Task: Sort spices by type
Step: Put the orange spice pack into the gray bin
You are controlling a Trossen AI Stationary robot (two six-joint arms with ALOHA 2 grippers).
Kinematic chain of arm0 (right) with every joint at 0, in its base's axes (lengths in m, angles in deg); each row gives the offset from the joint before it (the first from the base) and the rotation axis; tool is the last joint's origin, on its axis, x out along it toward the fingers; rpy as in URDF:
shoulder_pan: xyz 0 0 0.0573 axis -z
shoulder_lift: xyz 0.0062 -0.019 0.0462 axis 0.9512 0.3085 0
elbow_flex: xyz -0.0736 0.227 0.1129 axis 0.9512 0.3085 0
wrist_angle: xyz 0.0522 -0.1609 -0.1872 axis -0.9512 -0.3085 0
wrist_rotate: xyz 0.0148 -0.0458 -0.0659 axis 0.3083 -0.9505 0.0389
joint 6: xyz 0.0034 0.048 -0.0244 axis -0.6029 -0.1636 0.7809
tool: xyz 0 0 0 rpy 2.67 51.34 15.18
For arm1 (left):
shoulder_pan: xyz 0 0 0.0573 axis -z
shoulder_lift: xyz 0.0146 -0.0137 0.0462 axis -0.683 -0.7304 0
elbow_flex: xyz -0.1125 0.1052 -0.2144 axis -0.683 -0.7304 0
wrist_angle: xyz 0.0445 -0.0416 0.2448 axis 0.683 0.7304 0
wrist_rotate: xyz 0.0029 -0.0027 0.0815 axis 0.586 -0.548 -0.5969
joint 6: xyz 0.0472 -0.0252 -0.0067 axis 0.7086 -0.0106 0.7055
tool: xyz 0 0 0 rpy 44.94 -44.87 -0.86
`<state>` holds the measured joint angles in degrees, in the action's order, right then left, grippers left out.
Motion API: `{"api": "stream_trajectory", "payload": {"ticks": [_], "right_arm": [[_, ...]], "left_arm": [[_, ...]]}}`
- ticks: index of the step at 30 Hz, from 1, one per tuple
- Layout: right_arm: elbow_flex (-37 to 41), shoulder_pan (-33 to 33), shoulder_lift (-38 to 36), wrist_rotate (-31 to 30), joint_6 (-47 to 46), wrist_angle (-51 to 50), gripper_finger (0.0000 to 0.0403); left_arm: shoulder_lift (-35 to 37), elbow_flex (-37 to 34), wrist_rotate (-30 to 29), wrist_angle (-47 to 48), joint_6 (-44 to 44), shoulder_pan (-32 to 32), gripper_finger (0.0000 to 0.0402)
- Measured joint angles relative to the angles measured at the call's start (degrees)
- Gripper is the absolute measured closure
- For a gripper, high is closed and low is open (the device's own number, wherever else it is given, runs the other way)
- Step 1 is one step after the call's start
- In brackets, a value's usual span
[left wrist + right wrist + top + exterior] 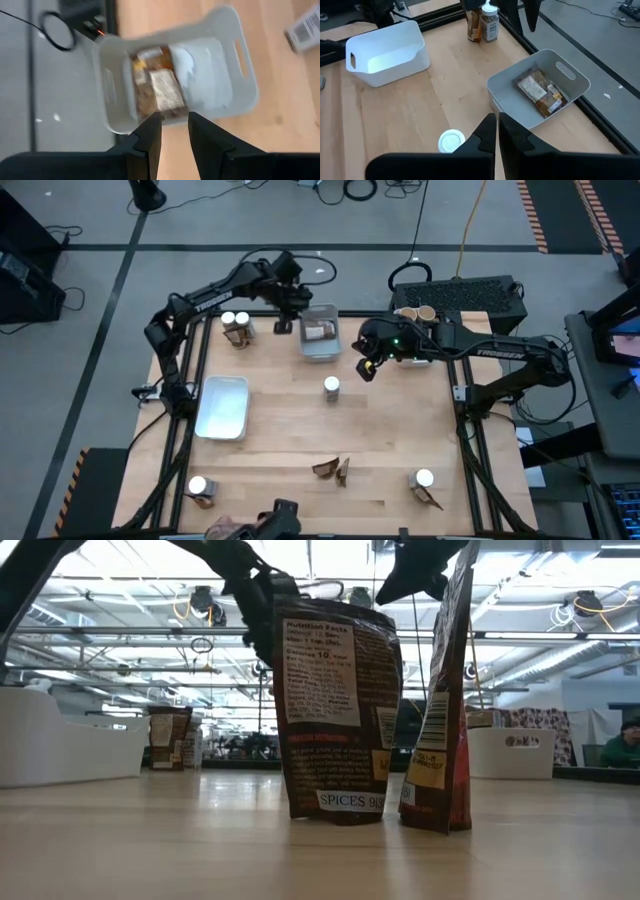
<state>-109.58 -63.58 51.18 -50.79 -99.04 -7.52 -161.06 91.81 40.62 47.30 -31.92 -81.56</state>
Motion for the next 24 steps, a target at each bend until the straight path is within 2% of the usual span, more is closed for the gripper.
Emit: {"api": "stream_trajectory", "payload": {"ticks": [3,7,15,19,21,24], "right_arm": [[0.0,-0.9,0.1,0.0,-0.1,-0.4,0.0403],[0.0,-2.0,0.1,-1.8,-0.6,-0.8,0.0403],[0.0,-2.6,0.1,-4.4,-0.3,-1.9,0.0403],[0.0,-2.6,0.1,-4.5,0.1,-1.9,0.0403],[0.0,-2.6,0.1,-4.5,0.1,-2.2,0.0403],[0.0,-2.6,0.1,-4.4,0.0,-3.1,0.0403]], "left_arm": [[-0.9,-0.5,0.0,0.2,-0.3,0.4,0.0298],[-1.1,-0.8,-0.1,-1.3,-5.6,0.7,0.0298],[-3.1,-0.8,2.4,-5.1,-5.9,3.0,0.0298],[-5.1,-0.9,-0.4,-9.5,-7.0,3.9,0.0298],[-6.1,-0.9,-3.1,-11.8,-9.7,3.9,0.0298],[-7.5,-0.8,-3.9,-11.9,-14.5,3.4,0.0298]]}}
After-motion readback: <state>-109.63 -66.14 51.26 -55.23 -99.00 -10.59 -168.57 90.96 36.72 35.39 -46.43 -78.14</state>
